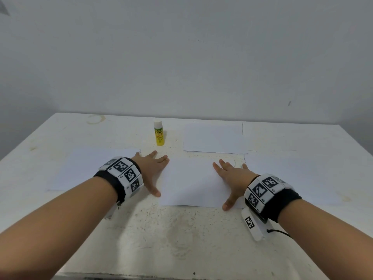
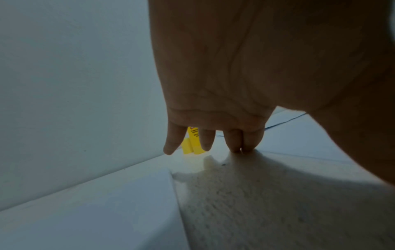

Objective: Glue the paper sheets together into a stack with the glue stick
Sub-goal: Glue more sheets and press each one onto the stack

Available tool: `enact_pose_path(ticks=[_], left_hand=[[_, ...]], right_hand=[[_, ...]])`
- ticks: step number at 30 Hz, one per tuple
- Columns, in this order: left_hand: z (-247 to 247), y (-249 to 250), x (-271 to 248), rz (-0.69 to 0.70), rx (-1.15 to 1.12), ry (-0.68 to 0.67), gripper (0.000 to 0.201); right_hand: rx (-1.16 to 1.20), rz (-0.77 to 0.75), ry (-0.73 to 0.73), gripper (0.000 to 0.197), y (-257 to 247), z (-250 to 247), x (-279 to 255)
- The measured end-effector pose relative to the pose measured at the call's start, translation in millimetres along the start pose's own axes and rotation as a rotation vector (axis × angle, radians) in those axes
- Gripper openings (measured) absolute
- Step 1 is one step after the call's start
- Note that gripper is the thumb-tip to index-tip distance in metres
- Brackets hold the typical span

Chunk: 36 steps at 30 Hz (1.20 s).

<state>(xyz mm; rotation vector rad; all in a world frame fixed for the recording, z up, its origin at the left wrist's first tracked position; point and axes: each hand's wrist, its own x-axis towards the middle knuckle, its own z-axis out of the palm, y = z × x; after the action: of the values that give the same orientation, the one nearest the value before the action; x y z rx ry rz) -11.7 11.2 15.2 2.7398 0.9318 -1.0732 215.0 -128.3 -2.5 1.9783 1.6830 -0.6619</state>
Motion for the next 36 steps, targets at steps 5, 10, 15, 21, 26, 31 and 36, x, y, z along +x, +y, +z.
enact_pose_path(ticks=[5,10,15,21,26,31,36], left_hand=[[-14,6,-1,-0.046,-0.078,0.171,0.077],[-20,69,15,0.163,-0.245,0.411,0.066],[-16,88,31,0.261,-0.107,0.219,0.101],[-10,63,26,0.311,-0.049,0.113,0.115],[-3,54,27,0.287,-0.018,0.105,0.122],[8,24,22,0.195,0.016,0.037,0.134],[15,8,17,0.136,-0.017,-0.004,0.14]], right_hand=[[-0.009,0.007,-0.001,0.14,-2,0,0],[-0.027,0.019,0.007,0.141,-4,0,2],[-0.005,0.016,-0.001,0.141,-2,1,0],[0.008,0.001,0.0,0.141,1,1,1],[0.016,-0.003,0.005,0.141,3,3,1],[0.026,-0.02,0.008,0.14,4,3,0],[0.031,-0.018,0.001,0.14,5,3,0]])
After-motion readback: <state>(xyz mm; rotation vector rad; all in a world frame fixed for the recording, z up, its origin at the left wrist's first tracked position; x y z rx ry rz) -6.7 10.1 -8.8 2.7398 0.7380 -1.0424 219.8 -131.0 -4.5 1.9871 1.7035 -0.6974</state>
